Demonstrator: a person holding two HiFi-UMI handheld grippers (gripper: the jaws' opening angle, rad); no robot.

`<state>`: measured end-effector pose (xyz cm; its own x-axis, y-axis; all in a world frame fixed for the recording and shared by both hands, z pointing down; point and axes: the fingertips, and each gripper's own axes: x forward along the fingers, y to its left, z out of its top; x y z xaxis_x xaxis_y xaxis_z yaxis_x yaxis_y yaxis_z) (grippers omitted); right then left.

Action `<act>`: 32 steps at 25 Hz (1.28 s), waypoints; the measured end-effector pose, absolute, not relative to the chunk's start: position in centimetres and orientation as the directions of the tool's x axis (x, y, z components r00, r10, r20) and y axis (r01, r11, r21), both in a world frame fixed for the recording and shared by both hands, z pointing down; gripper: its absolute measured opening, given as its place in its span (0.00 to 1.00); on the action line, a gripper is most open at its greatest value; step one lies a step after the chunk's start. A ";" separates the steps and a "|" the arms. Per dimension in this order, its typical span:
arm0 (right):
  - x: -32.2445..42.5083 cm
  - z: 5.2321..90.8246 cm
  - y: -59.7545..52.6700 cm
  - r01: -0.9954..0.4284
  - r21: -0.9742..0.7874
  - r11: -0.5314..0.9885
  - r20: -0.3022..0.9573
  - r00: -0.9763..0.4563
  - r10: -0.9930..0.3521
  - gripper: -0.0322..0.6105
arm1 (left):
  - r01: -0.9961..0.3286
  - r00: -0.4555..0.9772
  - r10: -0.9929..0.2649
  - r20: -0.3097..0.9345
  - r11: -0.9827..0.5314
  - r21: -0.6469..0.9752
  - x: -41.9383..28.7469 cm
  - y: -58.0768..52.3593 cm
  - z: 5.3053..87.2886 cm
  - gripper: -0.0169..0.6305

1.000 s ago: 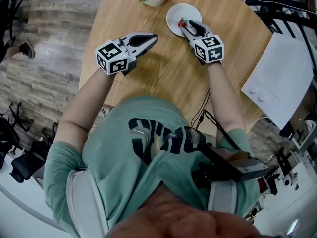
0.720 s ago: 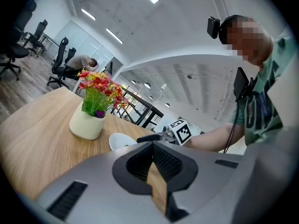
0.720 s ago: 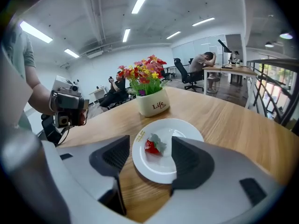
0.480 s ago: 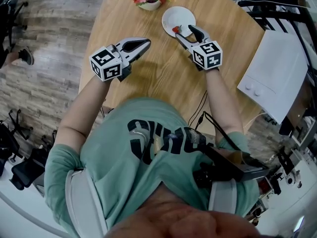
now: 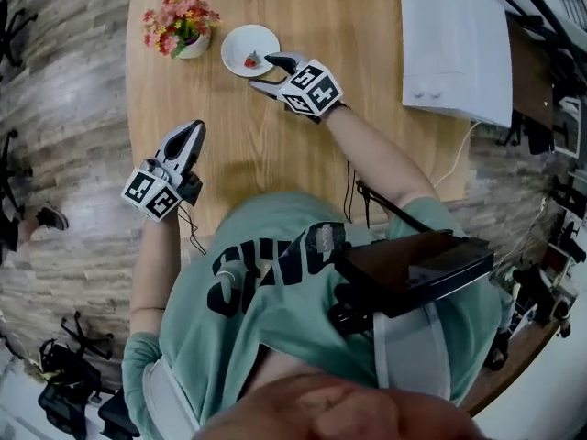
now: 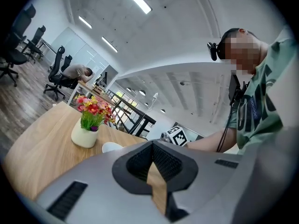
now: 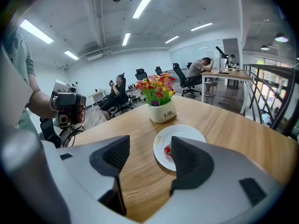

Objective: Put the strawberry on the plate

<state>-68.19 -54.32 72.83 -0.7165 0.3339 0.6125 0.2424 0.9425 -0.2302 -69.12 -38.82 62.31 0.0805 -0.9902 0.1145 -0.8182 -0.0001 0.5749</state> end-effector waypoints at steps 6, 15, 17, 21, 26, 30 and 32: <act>-67.9 69.5 -51.8 0.266 -0.199 0.943 0.606 -0.723 0.332 0.46 | -0.839 0.034 -0.997 0.068 0.009 0.544 -69.3 -34.4 58.8 0.03; -62.1 67.0 -48.2 0.178 -0.203 0.963 0.652 -0.709 0.269 0.46 | -0.853 0.052 -0.998 0.018 -0.035 0.521 -69.0 -26.2 55.0 0.03; -60.6 66.9 -47.3 0.134 -0.211 0.968 0.661 -0.711 0.242 0.44 | -0.856 0.075 -0.997 0.006 -0.062 0.513 -69.1 -24.6 54.4 0.03; -58.4 66.8 -44.6 0.066 -0.239 0.969 0.657 -0.724 0.211 0.33 | -0.865 0.123 -0.992 0.000 -0.107 0.490 -69.4 -21.8 53.9 0.03; -55.6 65.9 -43.0 0.057 -0.250 0.967 0.650 -0.730 0.211 0.23 | -0.855 0.160 -0.987 -0.014 -0.146 0.497 -68.3 -21.3 53.6 0.03; -53.9 64.6 -43.9 0.041 -0.241 0.970 0.629 -0.754 0.188 0.18 | -0.847 0.196 -0.980 -0.029 -0.184 0.499 -66.1 -22.6 52.9 0.03; -52.7 63.7 -44.5 0.040 -0.239 0.970 0.613 -0.769 0.183 0.15 | -0.843 0.221 -0.975 -0.025 -0.204 0.498 -64.2 -23.4 52.5 0.03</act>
